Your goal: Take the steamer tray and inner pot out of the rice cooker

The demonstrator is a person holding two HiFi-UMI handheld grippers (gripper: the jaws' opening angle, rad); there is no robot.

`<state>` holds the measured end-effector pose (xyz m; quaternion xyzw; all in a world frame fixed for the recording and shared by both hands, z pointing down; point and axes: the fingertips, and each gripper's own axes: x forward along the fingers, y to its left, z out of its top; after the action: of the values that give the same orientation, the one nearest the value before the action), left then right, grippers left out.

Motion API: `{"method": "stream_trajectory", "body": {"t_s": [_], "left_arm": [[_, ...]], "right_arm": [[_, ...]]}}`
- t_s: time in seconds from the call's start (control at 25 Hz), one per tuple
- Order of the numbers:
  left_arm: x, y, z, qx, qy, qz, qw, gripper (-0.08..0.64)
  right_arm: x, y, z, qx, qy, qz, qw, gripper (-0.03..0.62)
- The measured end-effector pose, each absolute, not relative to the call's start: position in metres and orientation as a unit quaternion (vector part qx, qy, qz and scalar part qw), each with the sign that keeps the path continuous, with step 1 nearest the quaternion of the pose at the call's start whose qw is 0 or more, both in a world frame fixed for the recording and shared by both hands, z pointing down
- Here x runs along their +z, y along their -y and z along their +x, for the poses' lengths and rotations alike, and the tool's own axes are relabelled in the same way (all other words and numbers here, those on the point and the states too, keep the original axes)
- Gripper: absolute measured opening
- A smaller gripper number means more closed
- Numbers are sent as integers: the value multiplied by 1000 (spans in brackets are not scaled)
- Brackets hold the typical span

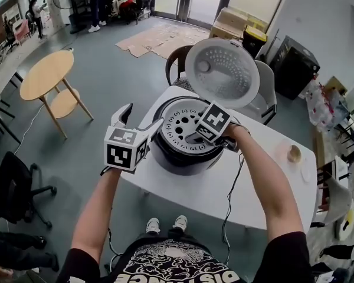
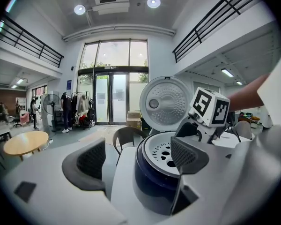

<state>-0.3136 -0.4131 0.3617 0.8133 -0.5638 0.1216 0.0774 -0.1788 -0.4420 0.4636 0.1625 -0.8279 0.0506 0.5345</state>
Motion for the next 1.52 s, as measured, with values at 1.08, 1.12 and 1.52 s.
{"method": "stream_trajectory", "body": {"t_s": [1.08, 1.12, 1.52], "left_arm": [[378, 399, -334, 148, 583, 795, 85, 422], [379, 397, -336, 146, 583, 795, 85, 422], [363, 386, -343, 137, 575, 803, 71, 422]], "right_arm": [[498, 438, -178, 48, 760, 105, 639, 322], [498, 436, -180, 50, 760, 107, 639, 312], [474, 430, -183, 25, 764, 134, 631, 290]]}}
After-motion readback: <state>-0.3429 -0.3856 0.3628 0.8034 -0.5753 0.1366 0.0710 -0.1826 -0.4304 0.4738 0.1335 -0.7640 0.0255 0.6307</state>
